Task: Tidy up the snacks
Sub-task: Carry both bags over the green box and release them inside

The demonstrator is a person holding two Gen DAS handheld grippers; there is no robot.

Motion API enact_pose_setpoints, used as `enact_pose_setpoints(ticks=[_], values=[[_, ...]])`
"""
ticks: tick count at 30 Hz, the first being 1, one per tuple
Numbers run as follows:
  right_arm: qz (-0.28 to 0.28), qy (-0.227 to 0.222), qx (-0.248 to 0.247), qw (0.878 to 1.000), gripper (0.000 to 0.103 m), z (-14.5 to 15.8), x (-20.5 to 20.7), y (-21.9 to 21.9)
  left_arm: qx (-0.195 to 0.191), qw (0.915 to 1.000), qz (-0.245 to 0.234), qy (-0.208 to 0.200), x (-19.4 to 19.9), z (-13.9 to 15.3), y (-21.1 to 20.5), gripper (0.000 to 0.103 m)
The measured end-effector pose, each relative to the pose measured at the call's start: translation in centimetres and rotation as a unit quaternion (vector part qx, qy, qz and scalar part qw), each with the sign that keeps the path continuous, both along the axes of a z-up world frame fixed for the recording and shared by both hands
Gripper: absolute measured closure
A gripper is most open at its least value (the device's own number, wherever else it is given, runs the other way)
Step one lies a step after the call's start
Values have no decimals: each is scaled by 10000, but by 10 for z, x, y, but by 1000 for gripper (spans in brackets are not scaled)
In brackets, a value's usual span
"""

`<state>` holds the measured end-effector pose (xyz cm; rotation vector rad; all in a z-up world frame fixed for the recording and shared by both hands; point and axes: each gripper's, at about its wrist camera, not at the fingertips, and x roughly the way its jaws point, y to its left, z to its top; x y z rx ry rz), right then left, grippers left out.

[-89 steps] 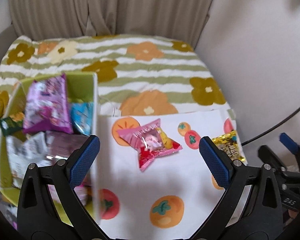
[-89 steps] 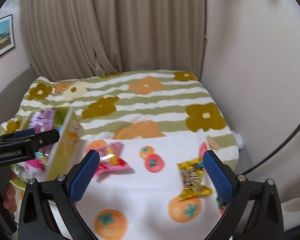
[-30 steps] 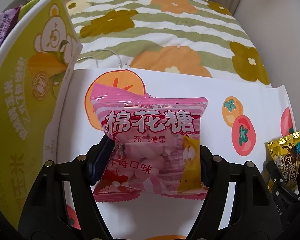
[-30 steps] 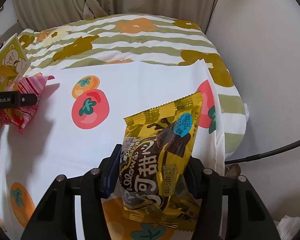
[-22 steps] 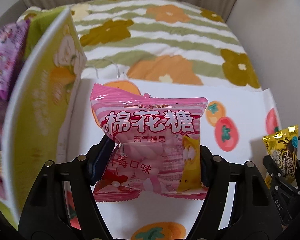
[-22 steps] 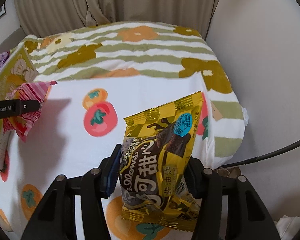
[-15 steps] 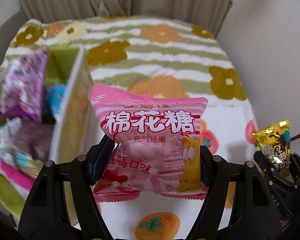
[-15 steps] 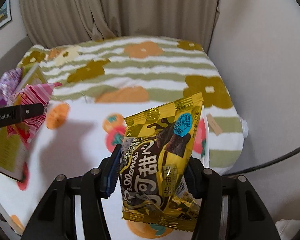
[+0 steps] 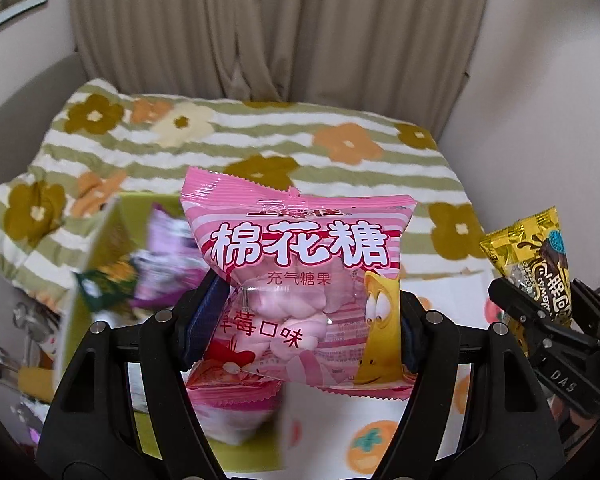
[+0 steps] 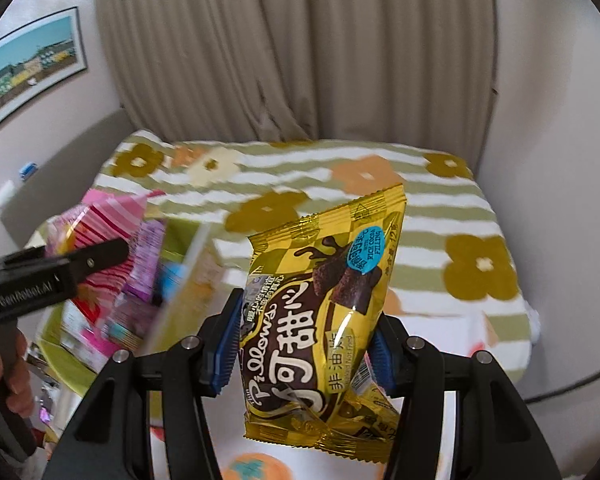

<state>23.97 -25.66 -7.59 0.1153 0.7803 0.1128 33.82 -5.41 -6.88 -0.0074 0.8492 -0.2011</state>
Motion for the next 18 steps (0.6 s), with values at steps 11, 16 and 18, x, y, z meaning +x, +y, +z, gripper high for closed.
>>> enact_pose_setpoints(ticks=[11,16,18], values=[[566,-75,301,9979,52,17,38,117,91,9998,162,2,40,9,125,34],[551,90,369,9978,52,5,54,153,177,9997,-7,178,70,-9,153,34],[532,166,351,9978,52,1,56,165,165,9995,-55,277,83,-17,160,34]])
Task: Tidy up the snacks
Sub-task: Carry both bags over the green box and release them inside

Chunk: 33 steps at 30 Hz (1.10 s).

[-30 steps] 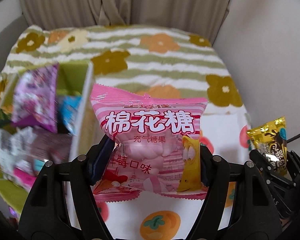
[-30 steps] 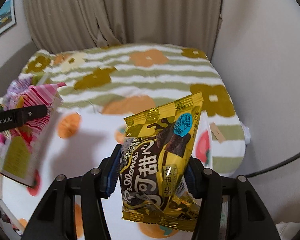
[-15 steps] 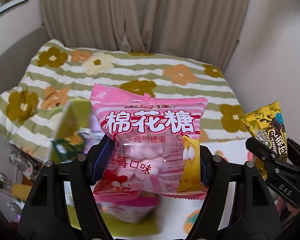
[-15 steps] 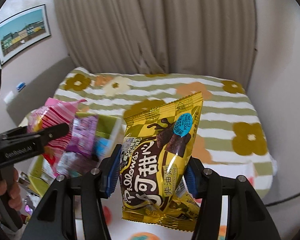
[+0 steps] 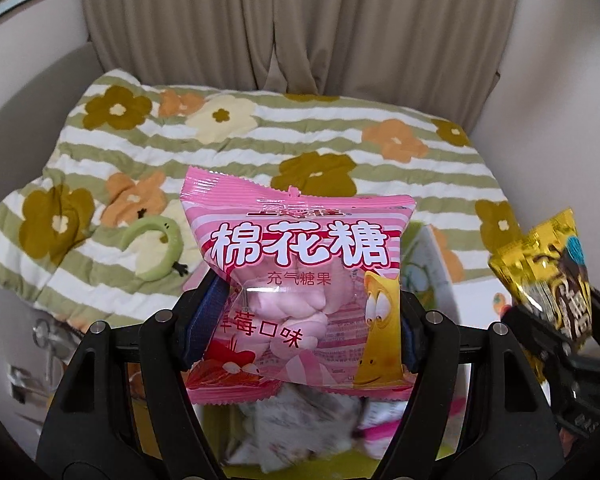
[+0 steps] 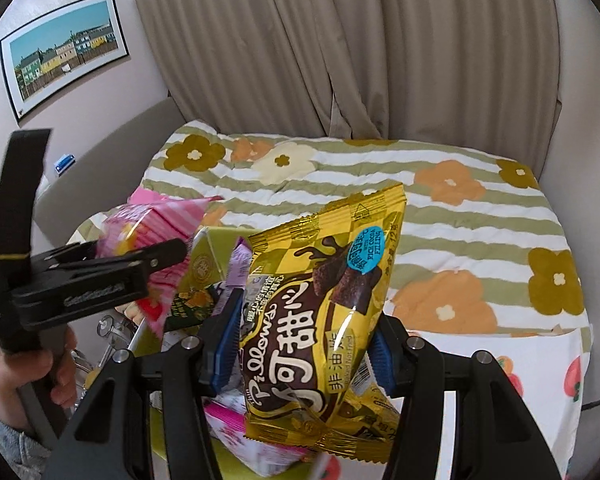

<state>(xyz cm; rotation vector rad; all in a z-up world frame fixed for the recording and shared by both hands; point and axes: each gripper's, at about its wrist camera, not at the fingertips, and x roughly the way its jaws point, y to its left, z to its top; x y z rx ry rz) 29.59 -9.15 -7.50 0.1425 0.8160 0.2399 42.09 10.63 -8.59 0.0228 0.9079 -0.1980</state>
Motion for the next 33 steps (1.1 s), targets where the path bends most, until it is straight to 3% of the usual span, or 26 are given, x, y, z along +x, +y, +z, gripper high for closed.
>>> enact_pose_setpoints(ticks=[5,7,9,17,23,29,30,32,33], values=[[6,243,-58,9997,52,-13,8,18,-98,9995,-154,264,29,-19,10,28],[20,297,-81,9995,52,-16,9,24,-50,9988,-200,435,38,-28,10,8],[61,353,-86,9993,52,-20,13,28,46,9988,-159,457,41,-33,13,2],[189,505,58,9985,52,-31,15,36,65,9987,-92,504,19,-33,28,2],[280,509,44,9983,52,-25,13,39,-29,9990,37,436,-2,-25,36,2],[377,488,72,9981,51,-21,24,49,131,9994,80,295,-16,-17,42,2],[388,517,63,9979,48,-23,26,51,154,9995,102,272,-18,-16,44,2],[423,563,28,9975,24,-31,28,56,162,9994,145,257,-21,-15,51,2],[435,568,-10,9974,4,-34,28,57,143,9994,173,264,-22,-15,55,2]])
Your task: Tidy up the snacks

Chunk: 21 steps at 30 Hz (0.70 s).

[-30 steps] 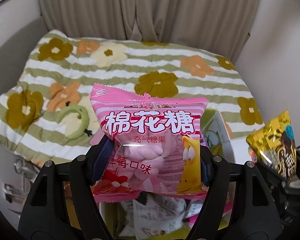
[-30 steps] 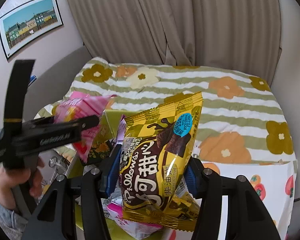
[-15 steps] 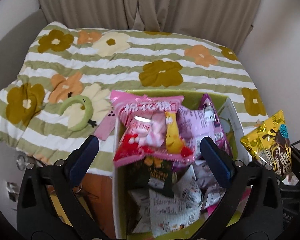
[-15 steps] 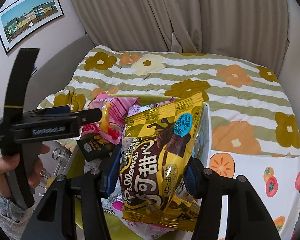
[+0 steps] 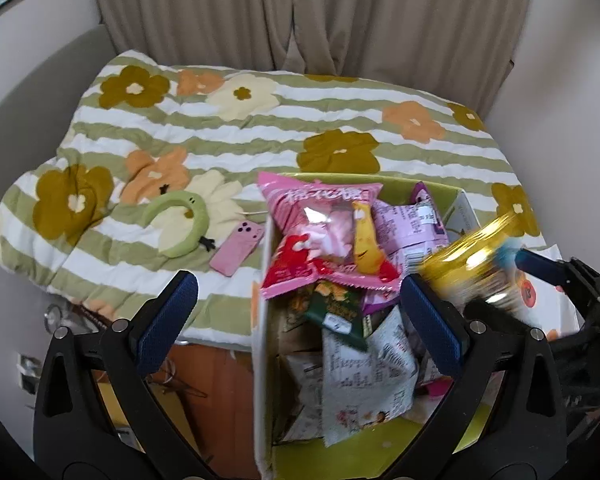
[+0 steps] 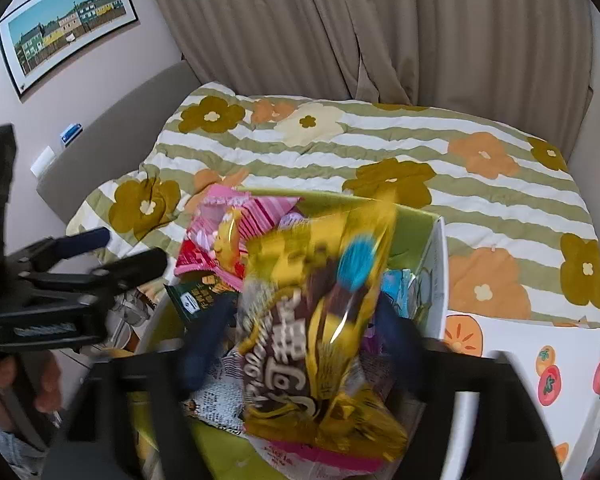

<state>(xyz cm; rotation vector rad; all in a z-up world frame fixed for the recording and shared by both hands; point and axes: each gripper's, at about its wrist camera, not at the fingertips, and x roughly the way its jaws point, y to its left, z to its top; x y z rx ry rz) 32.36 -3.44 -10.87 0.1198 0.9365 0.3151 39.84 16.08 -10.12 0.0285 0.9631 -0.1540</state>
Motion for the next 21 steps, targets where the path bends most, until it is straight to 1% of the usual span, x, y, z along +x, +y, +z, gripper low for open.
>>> enact_pose_setpoints(ticks=[1,3,5,9,12,18,21], values=[[29,-17,-68,10000,0,-2,-3,2,-15,10000,11,9,-2,-1,3,2],[78,-58,-271,9996,0,-5,-9,6,-1,10000,29,13,-5,-2,7,2],[13,-100,-395,9992,0,-7,-16,7,11,10000,38,24,-8,-3,11,2],[-113,-42,-255,9996,0,-10,-27,1,21,10000,42,66,-17,-5,13,2],[-208,-46,-202,9996,0,-7,-35,0,54,10000,30,18,-28,-1,11,2],[-260,-329,-138,9990,0,18,-57,-6,79,9996,65,-248,-61,26,2,2],[-336,-556,-87,9979,0,38,-76,-14,168,9985,51,-517,-86,48,-10,2]])
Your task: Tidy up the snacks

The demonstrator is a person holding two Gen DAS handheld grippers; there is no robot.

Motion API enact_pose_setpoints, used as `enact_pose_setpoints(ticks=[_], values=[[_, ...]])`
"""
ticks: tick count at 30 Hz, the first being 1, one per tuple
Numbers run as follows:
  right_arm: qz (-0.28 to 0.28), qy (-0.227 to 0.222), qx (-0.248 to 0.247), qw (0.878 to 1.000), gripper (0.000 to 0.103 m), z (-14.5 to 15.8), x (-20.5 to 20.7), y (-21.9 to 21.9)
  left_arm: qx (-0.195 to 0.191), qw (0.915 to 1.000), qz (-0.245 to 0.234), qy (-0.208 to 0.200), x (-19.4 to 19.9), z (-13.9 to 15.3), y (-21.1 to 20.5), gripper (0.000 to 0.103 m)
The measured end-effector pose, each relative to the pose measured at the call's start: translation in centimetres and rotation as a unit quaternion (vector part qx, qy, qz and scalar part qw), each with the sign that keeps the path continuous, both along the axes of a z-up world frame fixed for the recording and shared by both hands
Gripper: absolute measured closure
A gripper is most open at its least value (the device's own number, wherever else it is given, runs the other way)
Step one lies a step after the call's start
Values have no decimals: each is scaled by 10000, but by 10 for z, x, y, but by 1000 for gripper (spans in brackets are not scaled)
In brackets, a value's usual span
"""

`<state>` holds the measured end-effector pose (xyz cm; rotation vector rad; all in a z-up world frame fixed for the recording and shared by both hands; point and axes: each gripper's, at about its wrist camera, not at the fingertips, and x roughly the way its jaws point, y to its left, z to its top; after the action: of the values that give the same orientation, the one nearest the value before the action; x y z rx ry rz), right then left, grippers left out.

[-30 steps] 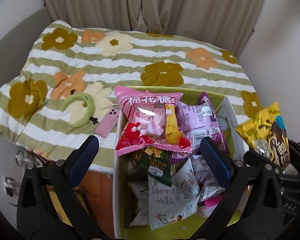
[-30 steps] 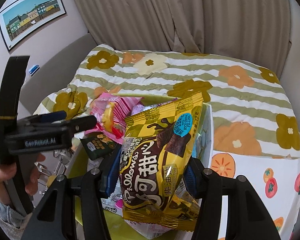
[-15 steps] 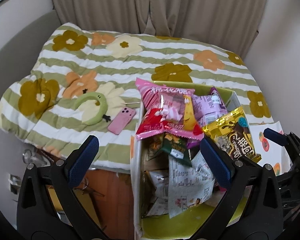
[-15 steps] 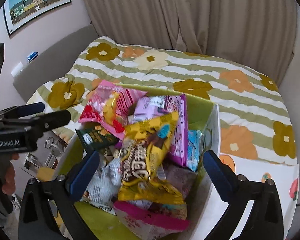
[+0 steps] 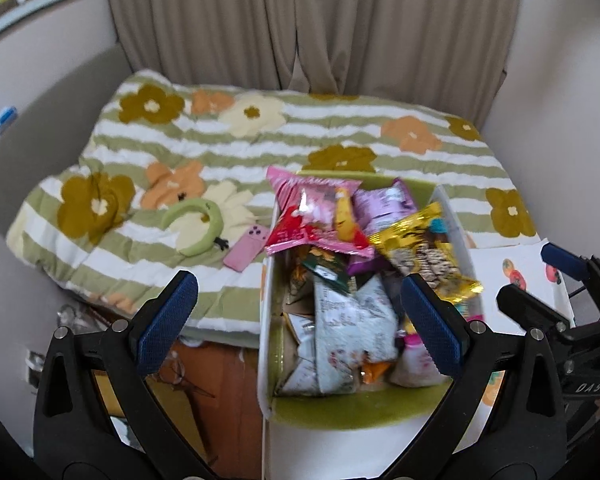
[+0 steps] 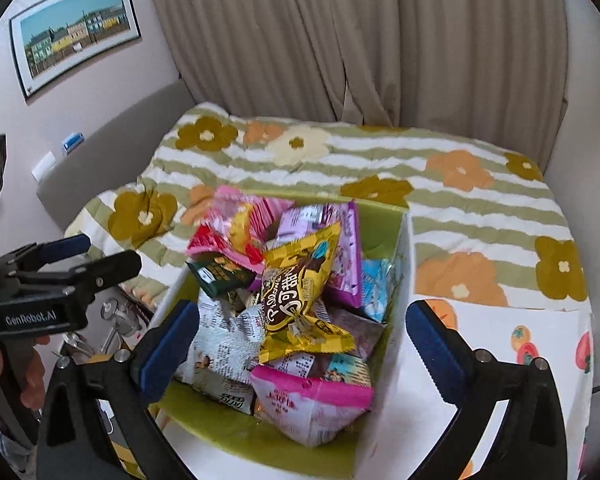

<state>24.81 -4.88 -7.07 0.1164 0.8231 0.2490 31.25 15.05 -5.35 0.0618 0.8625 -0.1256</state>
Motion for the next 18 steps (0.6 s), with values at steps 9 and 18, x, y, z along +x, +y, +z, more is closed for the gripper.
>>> enact_pose_setpoints(ticks=[9,18], values=[[-553,-657,-264,9960,0,59,-97,-57,87,9946,-49,-1035,-126,58,-61,2],[-1059,-776,-553,9898,0,71,-190,-116,-90,9911,-64,-1324,-221,61,-104,2]])
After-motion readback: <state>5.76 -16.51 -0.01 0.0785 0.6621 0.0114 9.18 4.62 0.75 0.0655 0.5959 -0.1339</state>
